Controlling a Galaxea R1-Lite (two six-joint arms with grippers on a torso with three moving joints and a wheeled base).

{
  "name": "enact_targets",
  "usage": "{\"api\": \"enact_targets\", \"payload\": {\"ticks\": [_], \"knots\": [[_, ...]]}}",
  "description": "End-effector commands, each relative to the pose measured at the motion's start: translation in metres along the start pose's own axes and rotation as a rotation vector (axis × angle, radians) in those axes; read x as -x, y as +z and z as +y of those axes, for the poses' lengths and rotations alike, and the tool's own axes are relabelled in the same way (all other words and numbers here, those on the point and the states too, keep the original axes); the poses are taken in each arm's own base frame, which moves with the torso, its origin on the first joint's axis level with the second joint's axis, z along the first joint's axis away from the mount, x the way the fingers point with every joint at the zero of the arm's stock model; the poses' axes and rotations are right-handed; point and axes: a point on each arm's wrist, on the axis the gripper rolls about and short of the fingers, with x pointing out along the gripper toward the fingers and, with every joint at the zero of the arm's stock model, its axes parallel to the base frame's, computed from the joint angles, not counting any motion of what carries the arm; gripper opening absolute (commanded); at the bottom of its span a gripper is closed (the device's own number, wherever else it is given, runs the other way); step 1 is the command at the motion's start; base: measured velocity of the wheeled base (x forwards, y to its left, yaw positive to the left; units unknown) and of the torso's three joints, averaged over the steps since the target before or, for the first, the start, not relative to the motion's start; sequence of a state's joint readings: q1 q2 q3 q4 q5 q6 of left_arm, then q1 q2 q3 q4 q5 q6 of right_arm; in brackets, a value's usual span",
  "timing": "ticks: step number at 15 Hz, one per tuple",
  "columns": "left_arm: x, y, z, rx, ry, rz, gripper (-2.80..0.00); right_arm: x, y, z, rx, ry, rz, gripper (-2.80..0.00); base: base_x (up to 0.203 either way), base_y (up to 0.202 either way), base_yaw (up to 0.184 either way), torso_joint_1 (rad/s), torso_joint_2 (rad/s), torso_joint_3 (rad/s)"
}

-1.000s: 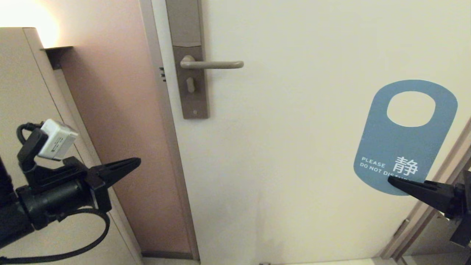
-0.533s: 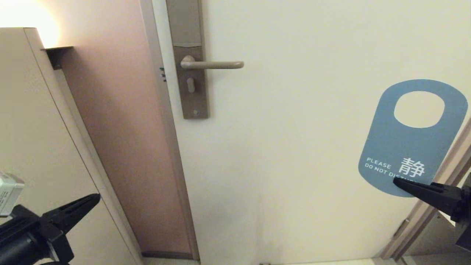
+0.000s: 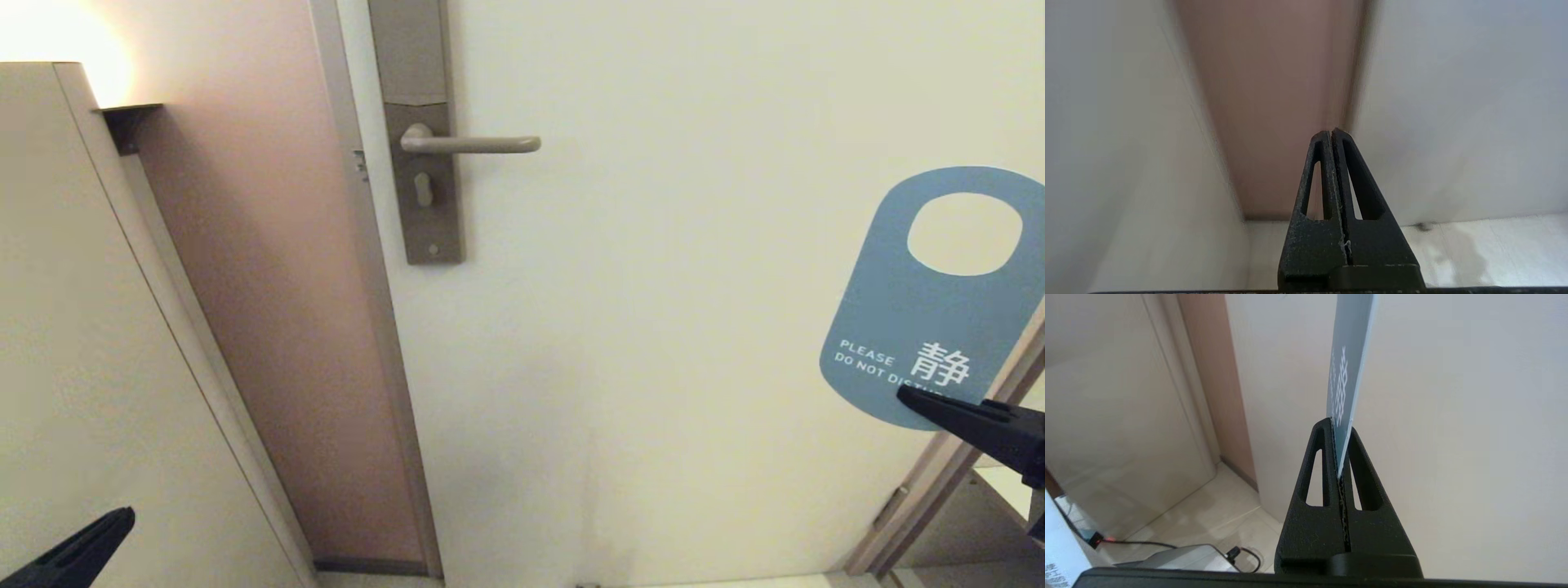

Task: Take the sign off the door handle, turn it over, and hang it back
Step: Hang the sign back with the other side facing out

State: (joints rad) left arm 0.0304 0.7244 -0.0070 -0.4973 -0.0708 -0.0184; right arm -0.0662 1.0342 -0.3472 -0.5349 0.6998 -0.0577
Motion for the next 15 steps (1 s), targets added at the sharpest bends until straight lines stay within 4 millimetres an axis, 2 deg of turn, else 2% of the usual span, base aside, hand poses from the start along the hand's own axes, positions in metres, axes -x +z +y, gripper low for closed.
{"api": "enact_targets", "payload": {"ticks": [1, 3, 7, 15], "knots": [[0.016, -0.005, 0.001, 0.004, 0.047, -0.067, -2.80, 0.003, 0.001, 0.000, 0.007, -0.012, -0.010, -2.80, 0.000, 0.000, 0.000, 0.000, 0.00, 0.000], [0.024, -0.016, 0.001, -0.006, 0.103, -0.027, -2.80, 0.005, 0.000, 0.001, 0.010, -0.014, -0.014, -2.80, 0.000, 0.000, 0.000, 0.000, 0.00, 0.000], [0.029, -0.020, 0.001, -0.113, 0.101, -0.022, -2.80, 0.007, 0.001, 0.003, 0.017, -0.016, -0.023, -2.80, 0.000, 0.000, 0.000, 0.000, 0.00, 0.000], [0.049, -0.042, -0.002, -0.123, 0.061, -0.049, -2.80, 0.010, -0.001, 0.006, 0.022, -0.017, -0.027, -2.80, 0.000, 0.000, 0.000, 0.000, 0.00, 0.000]]}}
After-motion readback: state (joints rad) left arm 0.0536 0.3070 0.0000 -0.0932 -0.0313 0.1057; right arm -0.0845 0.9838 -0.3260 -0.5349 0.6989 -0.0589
